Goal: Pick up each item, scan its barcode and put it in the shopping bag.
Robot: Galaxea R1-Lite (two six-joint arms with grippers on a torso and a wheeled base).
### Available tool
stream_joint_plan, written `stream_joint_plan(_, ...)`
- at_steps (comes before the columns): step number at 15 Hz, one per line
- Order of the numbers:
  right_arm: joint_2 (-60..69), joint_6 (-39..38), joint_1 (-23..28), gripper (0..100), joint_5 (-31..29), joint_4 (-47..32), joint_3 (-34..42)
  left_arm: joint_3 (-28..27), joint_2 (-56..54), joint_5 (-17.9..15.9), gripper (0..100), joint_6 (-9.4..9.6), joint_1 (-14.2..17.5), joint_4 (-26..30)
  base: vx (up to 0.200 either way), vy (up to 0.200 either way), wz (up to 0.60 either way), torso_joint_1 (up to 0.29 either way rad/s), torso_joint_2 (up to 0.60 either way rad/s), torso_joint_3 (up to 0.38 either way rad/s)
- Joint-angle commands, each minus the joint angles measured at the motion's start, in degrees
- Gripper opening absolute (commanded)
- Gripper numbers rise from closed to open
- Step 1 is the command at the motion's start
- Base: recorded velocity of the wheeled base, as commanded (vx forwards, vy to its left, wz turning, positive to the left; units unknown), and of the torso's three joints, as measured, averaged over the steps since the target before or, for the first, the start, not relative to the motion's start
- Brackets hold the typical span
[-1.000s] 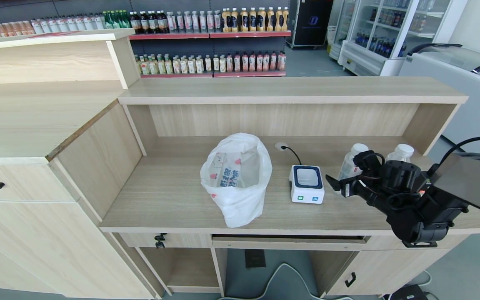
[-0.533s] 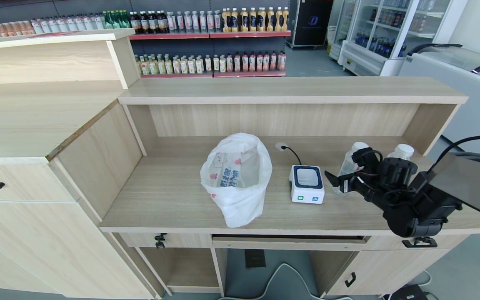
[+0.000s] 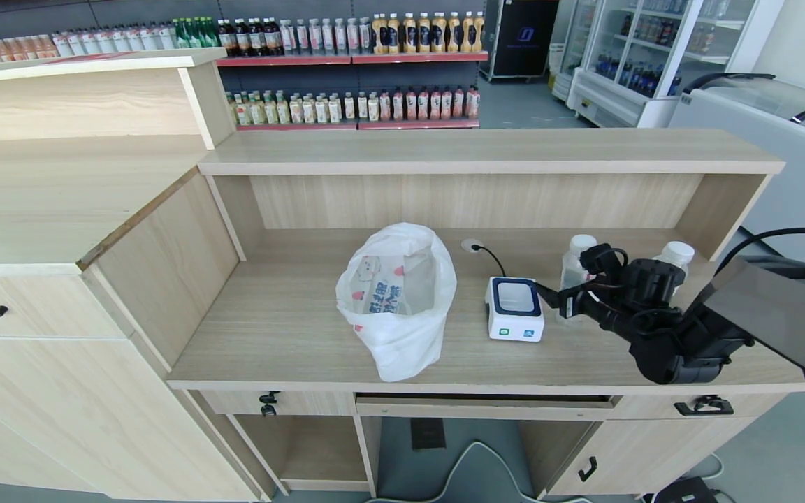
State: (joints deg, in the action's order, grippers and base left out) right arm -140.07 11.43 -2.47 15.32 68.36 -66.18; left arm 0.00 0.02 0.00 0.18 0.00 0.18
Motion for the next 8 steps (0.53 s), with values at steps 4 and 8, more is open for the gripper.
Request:
stream_joint_plan(4,-0.82,-0.27,0.80,0,0.32,-2.27,-3.69,0.00,-0.02,0.00,100,-0.01,0.00,-0.01,0.000,0.000,0.00,0.000,0.00,0.000)
stream_joint_plan(8,-0.29,-1.06,1.24,0,2.08,-2.80,-3.95,0.00,-0.02,0.00,100,-0.01,0.00,-0.01,0.000,0.000,0.00,0.000,0.00,0.000)
